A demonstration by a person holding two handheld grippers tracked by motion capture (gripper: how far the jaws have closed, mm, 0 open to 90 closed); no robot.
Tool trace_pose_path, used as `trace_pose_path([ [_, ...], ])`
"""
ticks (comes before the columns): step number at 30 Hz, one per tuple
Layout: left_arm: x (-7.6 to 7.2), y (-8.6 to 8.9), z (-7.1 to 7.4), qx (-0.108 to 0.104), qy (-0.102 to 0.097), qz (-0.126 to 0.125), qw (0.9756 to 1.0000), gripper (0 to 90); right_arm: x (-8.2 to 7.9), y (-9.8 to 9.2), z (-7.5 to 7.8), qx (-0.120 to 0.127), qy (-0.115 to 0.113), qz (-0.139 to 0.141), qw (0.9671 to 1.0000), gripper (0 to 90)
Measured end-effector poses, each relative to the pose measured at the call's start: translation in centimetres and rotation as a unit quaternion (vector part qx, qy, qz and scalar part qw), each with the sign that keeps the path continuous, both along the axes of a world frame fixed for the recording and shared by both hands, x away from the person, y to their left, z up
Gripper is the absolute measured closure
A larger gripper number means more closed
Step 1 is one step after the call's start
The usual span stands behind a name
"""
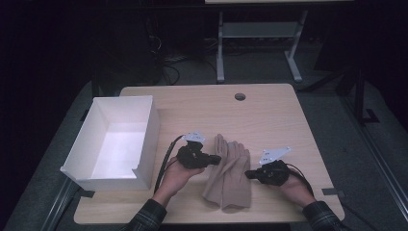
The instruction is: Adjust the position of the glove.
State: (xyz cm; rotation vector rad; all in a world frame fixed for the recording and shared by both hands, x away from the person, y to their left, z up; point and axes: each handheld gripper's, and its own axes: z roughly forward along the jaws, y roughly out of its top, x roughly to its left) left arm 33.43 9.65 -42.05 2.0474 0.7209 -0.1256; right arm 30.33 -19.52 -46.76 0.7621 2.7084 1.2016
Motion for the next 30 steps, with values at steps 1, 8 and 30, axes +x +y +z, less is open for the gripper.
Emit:
trace_pose_path([
  [1,0.0,-0.1,0.0,-0.002,0.001,-0.002,1.0,88.3,0.0,0.0,0.0,0.001,0.001,0.001,1.0,89.7],
  [8,0.0,-1.1,0.3,-0.001,0.001,-0.012,0.9999,88.3,0.1,1.0,0.0,0.002,0.002,0.008,1.0,89.8],
  [30,0.2,-4.6,-0.7,0.019,0.01,-0.037,0.9991,88.4,0.2,3.5,0.0,0.0,0.003,0.016,0.9999,89.8],
])
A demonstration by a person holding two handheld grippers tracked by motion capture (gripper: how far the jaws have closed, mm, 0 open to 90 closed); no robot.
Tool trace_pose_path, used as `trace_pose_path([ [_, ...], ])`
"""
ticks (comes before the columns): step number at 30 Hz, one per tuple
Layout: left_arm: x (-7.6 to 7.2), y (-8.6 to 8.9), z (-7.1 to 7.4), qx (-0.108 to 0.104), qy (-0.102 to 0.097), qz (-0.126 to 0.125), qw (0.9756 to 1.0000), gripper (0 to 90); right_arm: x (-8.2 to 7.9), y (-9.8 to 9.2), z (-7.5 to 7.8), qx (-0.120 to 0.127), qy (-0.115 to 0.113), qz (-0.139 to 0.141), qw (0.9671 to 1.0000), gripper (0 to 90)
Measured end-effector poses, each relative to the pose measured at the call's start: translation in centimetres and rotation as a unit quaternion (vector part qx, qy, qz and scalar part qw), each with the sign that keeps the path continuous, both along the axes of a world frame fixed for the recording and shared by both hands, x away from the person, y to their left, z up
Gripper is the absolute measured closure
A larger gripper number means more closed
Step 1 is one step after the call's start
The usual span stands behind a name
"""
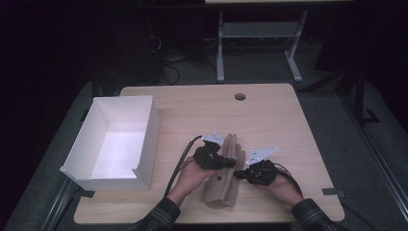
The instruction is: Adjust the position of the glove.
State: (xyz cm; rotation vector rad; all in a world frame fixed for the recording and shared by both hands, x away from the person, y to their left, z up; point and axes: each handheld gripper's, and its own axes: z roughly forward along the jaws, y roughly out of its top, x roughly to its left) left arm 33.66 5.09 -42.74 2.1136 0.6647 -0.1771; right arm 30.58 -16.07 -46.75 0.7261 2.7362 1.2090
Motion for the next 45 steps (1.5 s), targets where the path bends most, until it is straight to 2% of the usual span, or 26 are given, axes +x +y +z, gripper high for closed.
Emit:
trace_pose_path([
  [6,0.0,-0.4,-0.8,0.006,0.01,-0.002,0.9999,88.1,0.0,0.0,0.0,0.0,-0.001,0.001,1.0,89.7],
  [10,0.0,-0.4,-0.8,0.004,0.006,-0.001,1.0,85.9,-0.1,-0.5,0.3,-0.001,-0.003,-0.011,0.9999,89.2],
  [13,0.0,-0.2,-0.5,-0.004,0.004,-0.001,1.0,79.5,-0.1,-1.6,0.7,0.002,-0.011,-0.027,0.9996,83.9],
  [15,-0.1,-0.2,-0.3,-0.007,0.0,-0.003,1.0,79.6,0.1,-2.8,0.9,0.006,-0.016,-0.047,0.9987,75.5],
  [17,-0.4,-0.2,-0.2,-0.005,0.001,-0.008,1.0,84.8,0.3,-3.8,1.0,0.01,-0.015,-0.064,0.9978,72.6],
  [19,-0.7,-0.3,-0.3,-0.003,-0.003,-0.007,1.0,89.6,0.6,-5.3,1.0,0.012,-0.023,-0.084,0.9961,65.2],
  [21,-1.2,-0.4,-0.5,0.004,0.0,-0.009,0.9999,89.7,0.7,-6.3,1.0,0.011,-0.023,-0.105,0.9942,57.5],
  [22,-1.4,-0.6,-0.6,0.008,-0.001,-0.008,0.9999,89.7,0.8,-6.8,1.0,0.008,-0.031,-0.117,0.9926,52.6],
  [25,-1.9,-1.1,-1.1,0.018,0.001,-0.012,0.9998,89.7,1.3,-8.5,0.7,0.003,-0.038,-0.155,0.9872,40.1],
  [27,-2.2,-1.4,-1.4,0.028,-0.001,-0.02,0.9994,89.7,1.6,-9.1,0.5,-0.002,-0.036,-0.168,0.9852,38.5],
  [31,-2.6,-2.0,-2.1,0.047,0.0,-0.026,0.9986,89.7,2.0,-10.0,-0.1,-0.004,-0.034,-0.201,0.979,30.8],
  [34,-2.8,-2.3,-2.5,0.067,-0.005,-0.033,0.9972,89.7,2.3,-10.1,-0.5,-0.013,-0.034,-0.21,0.9771,28.0],
  [39,-2.8,-2.1,-2.7,0.088,-0.006,-0.035,0.9955,89.7,2.4,-9.8,-1.1,-0.031,-0.041,-0.209,0.9765,25.9],
  [42,-2.9,-1.7,-2.7,0.096,-0.012,-0.035,0.9947,89.7,2.4,-9.6,-1.2,-0.027,-0.045,-0.21,0.9763,24.2],
  [45,-2.9,-1.1,-2.7,0.097,-0.006,-0.032,0.9947,89.7,2.5,-9.6,-1.4,-0.022,-0.044,-0.207,0.9771,21.9],
])
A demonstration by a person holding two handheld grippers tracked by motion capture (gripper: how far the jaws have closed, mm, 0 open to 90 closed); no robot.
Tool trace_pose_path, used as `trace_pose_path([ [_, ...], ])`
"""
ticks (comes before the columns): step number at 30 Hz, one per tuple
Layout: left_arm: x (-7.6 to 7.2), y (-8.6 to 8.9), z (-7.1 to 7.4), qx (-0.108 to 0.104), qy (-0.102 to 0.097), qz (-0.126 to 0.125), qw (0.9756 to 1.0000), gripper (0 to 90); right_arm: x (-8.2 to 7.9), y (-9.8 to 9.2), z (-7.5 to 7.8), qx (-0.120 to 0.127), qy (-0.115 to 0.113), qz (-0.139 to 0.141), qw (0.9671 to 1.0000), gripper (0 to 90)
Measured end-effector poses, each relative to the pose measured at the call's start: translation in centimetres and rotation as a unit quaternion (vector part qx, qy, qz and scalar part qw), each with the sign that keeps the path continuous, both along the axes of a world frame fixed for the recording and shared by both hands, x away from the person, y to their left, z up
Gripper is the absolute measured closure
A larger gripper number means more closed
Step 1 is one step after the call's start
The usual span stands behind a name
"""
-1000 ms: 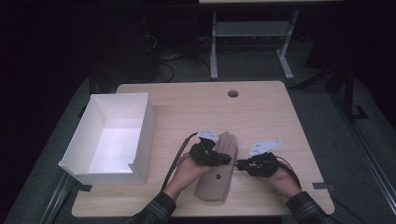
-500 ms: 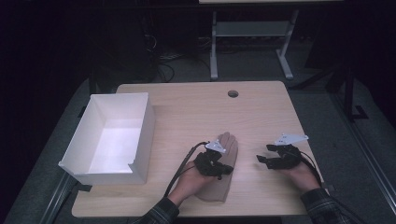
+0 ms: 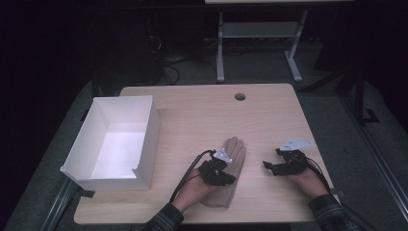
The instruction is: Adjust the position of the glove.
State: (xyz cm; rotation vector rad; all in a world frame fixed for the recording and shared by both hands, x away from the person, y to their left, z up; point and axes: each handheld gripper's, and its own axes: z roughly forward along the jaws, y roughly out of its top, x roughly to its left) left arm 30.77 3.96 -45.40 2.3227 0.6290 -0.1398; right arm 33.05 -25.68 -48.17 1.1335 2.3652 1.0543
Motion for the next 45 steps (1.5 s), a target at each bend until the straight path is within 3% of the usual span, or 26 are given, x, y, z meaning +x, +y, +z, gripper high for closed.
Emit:
trace_pose_path([
  [18,-0.1,4.9,0.8,0.055,-0.036,0.022,0.9976,89.7,0.0,0.1,0.0,0.001,0.005,-0.003,1.0,17.9],
  [23,-0.2,6.3,0.9,0.056,-0.038,0.043,0.9968,89.7,0.0,0.2,0.0,0.001,0.005,-0.003,1.0,17.5],
  [26,-0.2,6.9,1.1,0.055,-0.038,0.041,0.997,88.3,0.0,0.2,0.0,0.001,0.006,-0.004,1.0,17.4],
  [30,0.0,7.0,2.0,0.04,-0.045,0.038,0.9974,75.8,0.0,0.2,0.0,0.001,0.006,-0.004,1.0,17.2],
  [37,0.8,6.7,3.5,0.037,-0.071,0.024,0.9965,50.7,0.1,0.3,0.0,0.001,0.006,-0.002,1.0,17.2],
  [45,2.5,5.3,2.9,0.043,-0.073,0.006,0.9964,27.6,0.1,0.3,0.0,0.001,0.005,-0.002,1.0,17.0],
])
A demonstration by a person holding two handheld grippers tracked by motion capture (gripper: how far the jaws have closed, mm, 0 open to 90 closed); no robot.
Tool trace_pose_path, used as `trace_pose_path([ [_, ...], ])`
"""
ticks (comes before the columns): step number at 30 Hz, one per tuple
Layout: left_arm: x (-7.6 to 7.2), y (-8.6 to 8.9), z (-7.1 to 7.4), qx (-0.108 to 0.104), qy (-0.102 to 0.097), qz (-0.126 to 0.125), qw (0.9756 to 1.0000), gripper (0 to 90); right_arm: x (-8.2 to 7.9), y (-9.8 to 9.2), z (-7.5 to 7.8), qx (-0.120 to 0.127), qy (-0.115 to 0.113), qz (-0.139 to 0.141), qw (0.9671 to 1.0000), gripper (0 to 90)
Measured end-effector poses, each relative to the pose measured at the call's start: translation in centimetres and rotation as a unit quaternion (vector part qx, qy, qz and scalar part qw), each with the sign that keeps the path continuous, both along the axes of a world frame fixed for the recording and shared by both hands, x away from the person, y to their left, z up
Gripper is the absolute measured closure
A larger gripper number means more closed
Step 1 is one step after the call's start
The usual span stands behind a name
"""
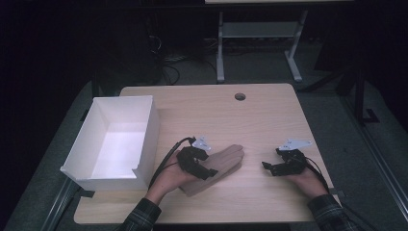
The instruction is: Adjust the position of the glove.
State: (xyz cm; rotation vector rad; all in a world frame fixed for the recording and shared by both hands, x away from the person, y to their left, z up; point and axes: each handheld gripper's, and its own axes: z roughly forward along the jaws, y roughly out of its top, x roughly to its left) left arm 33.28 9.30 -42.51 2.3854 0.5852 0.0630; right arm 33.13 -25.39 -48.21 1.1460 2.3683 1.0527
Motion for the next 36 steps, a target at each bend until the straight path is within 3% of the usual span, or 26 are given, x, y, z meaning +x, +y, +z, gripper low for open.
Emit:
trace_pose_path([
  [3,0.4,-0.3,-0.3,0.015,-0.012,-0.004,0.9998,17.5,0.0,0.0,0.0,0.0,0.0,0.0,1.0,17.0],
  [6,0.8,-0.2,-0.7,0.017,-0.015,-0.004,0.9997,13.6,0.0,0.0,0.0,0.0,0.0,0.0,1.0,17.0],
  [17,1.0,-0.5,-2.2,0.025,0.003,-0.002,0.9997,12.9,0.0,0.0,0.0,0.0,0.0,0.0,1.0,17.0],
  [23,0.5,-1.0,-2.7,0.028,0.002,0.004,0.9996,12.9,0.0,0.0,0.0,-0.001,-0.001,0.002,1.0,17.0],
  [30,0.0,-1.4,-3.2,0.046,-0.007,-0.002,0.9989,12.8,0.0,0.0,0.0,-0.001,-0.001,0.003,1.0,17.0],
  [36,-0.4,-1.5,-3.5,0.044,-0.016,0.004,0.9989,12.6,0.0,0.0,0.0,-0.001,-0.001,0.003,1.0,17.0],
])
